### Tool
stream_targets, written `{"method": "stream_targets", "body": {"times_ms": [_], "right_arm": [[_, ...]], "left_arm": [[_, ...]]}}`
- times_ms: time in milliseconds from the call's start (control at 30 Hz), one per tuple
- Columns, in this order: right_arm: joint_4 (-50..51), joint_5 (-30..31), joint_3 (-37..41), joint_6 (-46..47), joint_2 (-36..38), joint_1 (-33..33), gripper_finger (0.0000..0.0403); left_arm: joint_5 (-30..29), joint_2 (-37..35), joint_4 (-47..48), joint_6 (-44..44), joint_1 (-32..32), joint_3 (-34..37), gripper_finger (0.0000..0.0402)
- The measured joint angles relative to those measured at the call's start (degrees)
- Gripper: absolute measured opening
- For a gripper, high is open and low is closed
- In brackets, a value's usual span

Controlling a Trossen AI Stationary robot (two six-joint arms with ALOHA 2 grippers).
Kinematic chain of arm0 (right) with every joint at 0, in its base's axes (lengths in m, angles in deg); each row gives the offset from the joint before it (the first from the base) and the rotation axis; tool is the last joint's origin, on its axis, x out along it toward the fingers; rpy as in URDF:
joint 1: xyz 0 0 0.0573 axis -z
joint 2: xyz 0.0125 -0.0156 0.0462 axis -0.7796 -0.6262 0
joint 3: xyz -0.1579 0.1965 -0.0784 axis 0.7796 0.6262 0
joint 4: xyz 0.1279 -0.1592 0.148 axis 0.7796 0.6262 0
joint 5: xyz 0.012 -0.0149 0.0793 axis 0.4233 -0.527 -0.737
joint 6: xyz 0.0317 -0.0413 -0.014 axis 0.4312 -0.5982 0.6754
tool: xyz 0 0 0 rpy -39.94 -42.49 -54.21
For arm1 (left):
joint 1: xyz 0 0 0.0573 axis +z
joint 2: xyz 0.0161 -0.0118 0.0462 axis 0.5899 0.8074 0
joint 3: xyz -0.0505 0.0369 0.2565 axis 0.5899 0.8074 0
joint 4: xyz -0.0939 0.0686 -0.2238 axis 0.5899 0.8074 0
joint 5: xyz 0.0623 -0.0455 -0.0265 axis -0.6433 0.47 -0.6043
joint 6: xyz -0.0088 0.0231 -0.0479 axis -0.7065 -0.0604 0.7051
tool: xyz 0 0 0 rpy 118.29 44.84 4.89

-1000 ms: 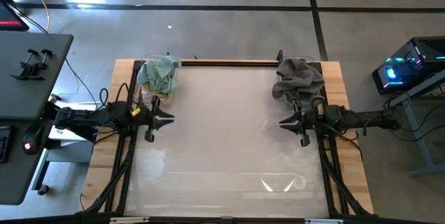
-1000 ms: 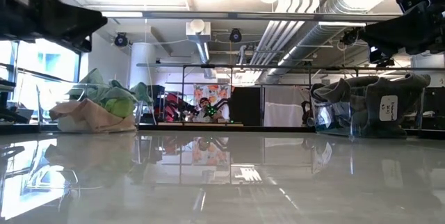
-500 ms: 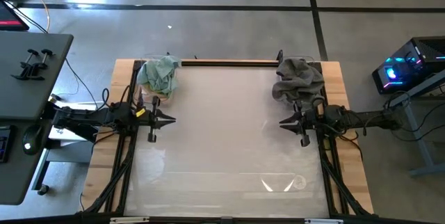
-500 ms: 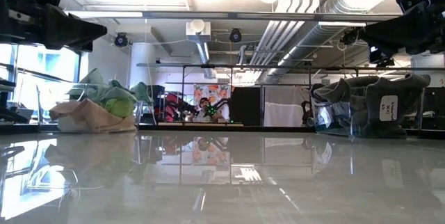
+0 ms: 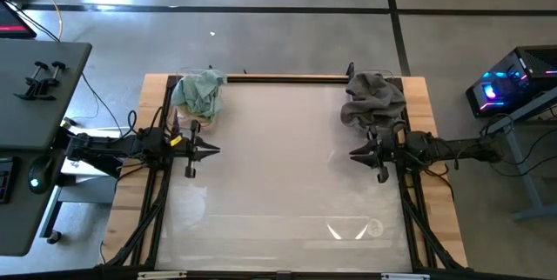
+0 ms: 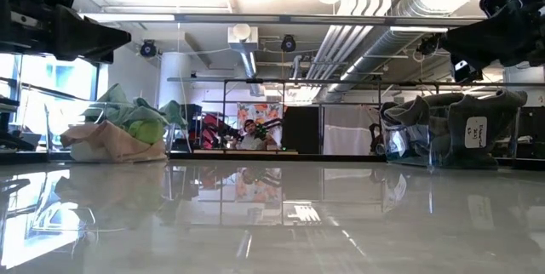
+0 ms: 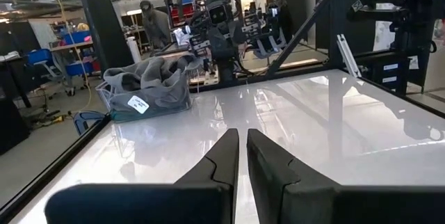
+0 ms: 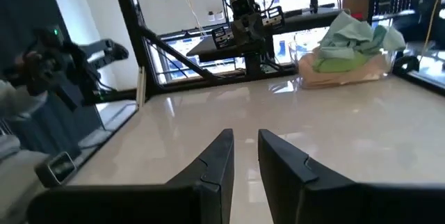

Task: Sort towels by color in basket
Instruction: Return to Home Position

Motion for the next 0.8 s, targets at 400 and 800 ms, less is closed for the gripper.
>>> {"method": "stream_targets", "body": {"times_ms": [400,800], "right_arm": [[-0.5,1.4,0.1,7.0,-0.3,0.0,0.0062],[-0.6,1.0,0.1,4.6,-5.3,0.0,0.0062]], "left_arm": [[-0.2,-1.1,-0.2,0.0,-0.9,0.0,0.0021],[-0.3,-1.7,0.0,0.0,-1.6,-0.1,0.0021]]}}
